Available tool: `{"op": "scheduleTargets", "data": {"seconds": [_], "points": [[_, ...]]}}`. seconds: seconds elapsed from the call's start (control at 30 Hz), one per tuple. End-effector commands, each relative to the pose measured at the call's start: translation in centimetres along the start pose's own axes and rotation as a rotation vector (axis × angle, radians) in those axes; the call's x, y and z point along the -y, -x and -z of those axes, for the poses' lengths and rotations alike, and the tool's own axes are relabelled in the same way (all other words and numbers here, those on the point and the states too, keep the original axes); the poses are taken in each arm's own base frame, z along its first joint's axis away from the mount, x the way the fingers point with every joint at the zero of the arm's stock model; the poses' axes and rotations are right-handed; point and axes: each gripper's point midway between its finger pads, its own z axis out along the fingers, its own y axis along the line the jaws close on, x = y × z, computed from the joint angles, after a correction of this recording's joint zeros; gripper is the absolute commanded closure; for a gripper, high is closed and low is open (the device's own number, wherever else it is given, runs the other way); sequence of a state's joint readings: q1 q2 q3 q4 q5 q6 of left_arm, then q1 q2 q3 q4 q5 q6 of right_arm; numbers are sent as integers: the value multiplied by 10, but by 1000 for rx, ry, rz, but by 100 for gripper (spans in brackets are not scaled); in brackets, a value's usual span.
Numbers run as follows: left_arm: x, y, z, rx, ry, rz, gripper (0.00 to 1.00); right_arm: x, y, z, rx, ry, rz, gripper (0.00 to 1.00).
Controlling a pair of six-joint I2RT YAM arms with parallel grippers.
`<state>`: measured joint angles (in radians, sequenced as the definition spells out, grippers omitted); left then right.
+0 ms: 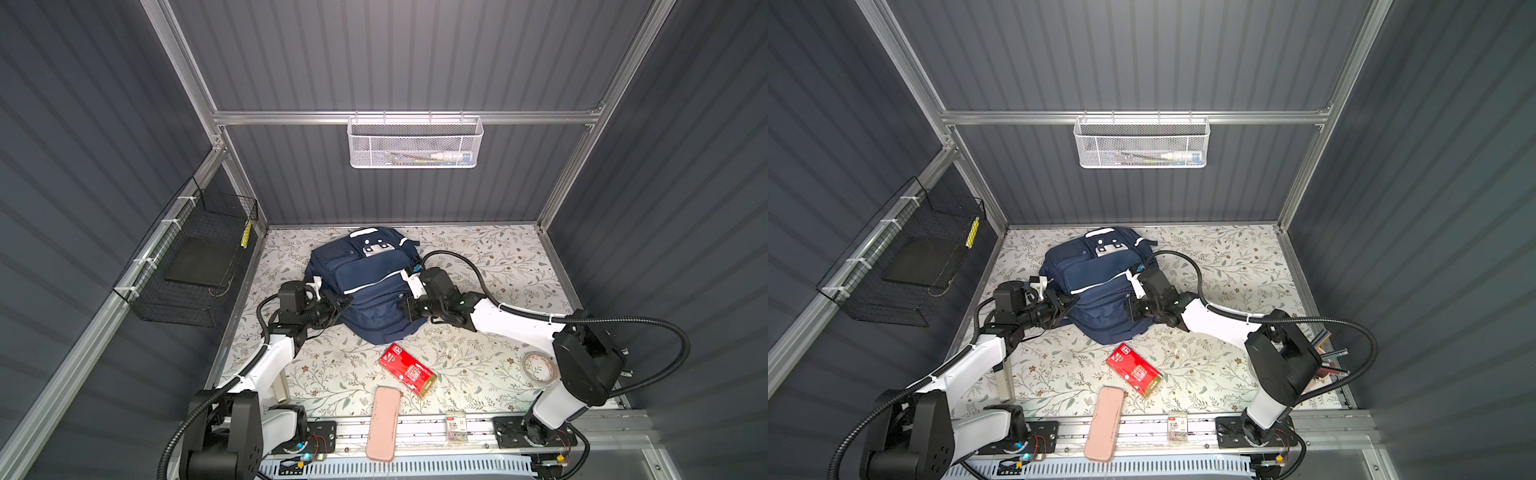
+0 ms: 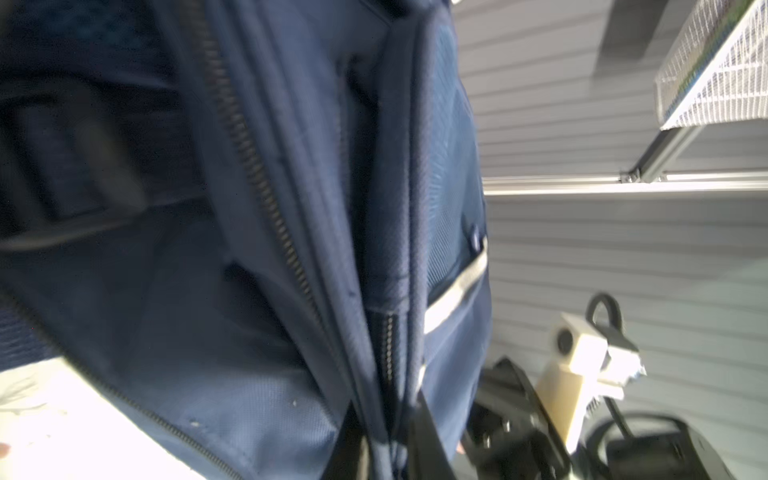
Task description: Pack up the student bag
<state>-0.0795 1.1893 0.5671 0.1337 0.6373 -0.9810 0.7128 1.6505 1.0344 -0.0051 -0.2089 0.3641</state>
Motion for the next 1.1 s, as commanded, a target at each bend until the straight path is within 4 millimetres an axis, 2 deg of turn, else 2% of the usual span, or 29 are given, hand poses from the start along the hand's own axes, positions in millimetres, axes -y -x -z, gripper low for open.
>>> {"op": "scheduleTargets", "data": {"seconds": [0.0, 0.07, 0.13, 0.23, 0.3, 0.33, 0.4, 0.47, 0.5, 0.57, 0.63, 0.73, 0.9, 1.07], "points": [[-18, 43, 19, 173, 110, -30, 100, 144, -1, 28, 20, -474, -148, 100], [-17, 44, 17, 166, 108, -27, 100, 134, 1, 30, 25, -443, -142, 100], [-17, 45, 15, 163, 100, -25, 100, 109, 1, 31, 42, -379, -130, 100], [-17, 48, 9, 164, 76, -12, 100, 47, -5, 26, 31, -266, -46, 100], [-16, 47, 4, 159, 75, -18, 100, -4, -14, 16, -13, -155, 24, 100], [-14, 46, 1, 156, 72, -22, 100, -22, -17, 12, -30, -129, 49, 100], [-8, 39, -8, 138, 67, -40, 100, -55, -21, -1, -68, -74, 83, 100], [-2, 30, -16, 118, 67, -57, 100, -75, -22, -14, -96, -33, 104, 100], [-1, 29, -17, 114, 66, -61, 100, -78, -20, -20, -110, -40, 117, 100], [-6, 28, -15, 120, 77, -50, 100, -69, -17, -25, -122, -76, 108, 100], [-11, 36, -9, 140, 89, -43, 100, -53, -14, -23, -126, -76, 67, 100], [-19, 50, 1, 163, 112, -35, 100, -18, -12, -3, -114, -121, 35, 100], [-16, 65, 8, 194, 118, -49, 100, 50, -22, 38, -135, -238, -5, 100], [-14, 69, 7, 199, 112, -51, 100, 102, -25, 55, -159, -299, -33, 100]]}}
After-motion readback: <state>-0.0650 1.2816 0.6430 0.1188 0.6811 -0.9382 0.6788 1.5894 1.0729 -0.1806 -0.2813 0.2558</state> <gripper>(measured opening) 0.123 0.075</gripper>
